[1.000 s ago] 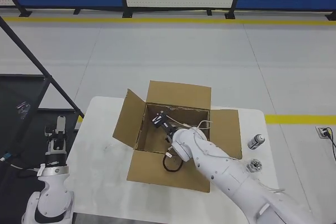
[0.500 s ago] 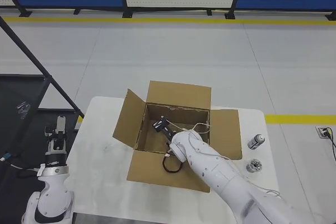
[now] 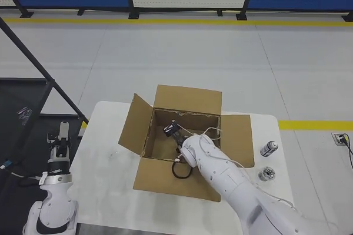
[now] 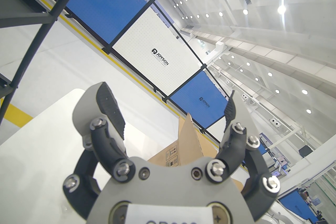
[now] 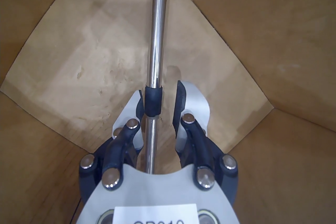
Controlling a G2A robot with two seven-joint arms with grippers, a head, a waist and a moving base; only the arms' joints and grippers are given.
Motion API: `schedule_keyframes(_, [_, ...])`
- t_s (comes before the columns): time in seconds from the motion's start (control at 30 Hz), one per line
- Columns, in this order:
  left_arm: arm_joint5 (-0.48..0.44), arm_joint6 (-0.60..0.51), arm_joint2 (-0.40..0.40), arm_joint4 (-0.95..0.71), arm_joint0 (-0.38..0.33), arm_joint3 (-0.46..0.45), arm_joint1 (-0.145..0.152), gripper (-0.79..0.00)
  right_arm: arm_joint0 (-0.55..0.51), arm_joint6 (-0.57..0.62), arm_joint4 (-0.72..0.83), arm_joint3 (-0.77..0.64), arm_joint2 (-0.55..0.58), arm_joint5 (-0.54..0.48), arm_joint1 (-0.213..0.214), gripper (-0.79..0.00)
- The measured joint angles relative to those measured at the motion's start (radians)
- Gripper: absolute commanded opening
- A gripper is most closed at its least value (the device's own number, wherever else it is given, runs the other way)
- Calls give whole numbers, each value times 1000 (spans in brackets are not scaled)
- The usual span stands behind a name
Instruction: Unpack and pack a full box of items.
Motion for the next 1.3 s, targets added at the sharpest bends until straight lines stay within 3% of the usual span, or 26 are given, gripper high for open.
schedule_keyframes(0.2, [0, 0, 0, 0, 0, 0, 0, 0, -10, -48, 8, -81, 48, -80, 34, -443])
schedule_keyframes(0.33, [0, 0, 0, 0, 0, 0, 0, 0, -48, -48, -16, -216, 100, -85, 83, -419])
schedule_keyframes(0.43, [0, 0, 0, 0, 0, 0, 0, 0, -118, -15, -64, -396, 169, -76, 143, -406])
schedule_keyframes(0.53, [0, 0, 0, 0, 0, 0, 0, 0, -249, 74, -153, -676, 275, -61, 219, -394])
schedule_keyframes(0.57, [0, 0, 0, 0, 0, 0, 0, 0, -318, 122, -196, -810, 327, -62, 250, -311])
schedule_keyframes(0.63, [0, 0, 0, 0, 0, 0, 0, 0, -432, 191, -255, -1011, 408, -83, 290, -12])
schedule_keyframes(0.77, [0, 0, 0, 0, 0, 0, 0, 0, -661, 254, -376, -1379, 563, -97, 344, 0])
schedule_keyframes(0.87, [0, 0, 0, 0, 0, 0, 0, 0, -773, 239, -437, -1530, 649, -57, 361, 0])
schedule_keyframes(1.1, [0, 0, 0, 0, 0, 0, 0, 0, -1029, 248, -459, -1722, 939, 28, 392, 0])
schedule_keyframes(1.3, [0, 0, 0, 0, 0, 0, 0, 0, -1207, 255, -320, -1687, 1197, 38, 405, 0])
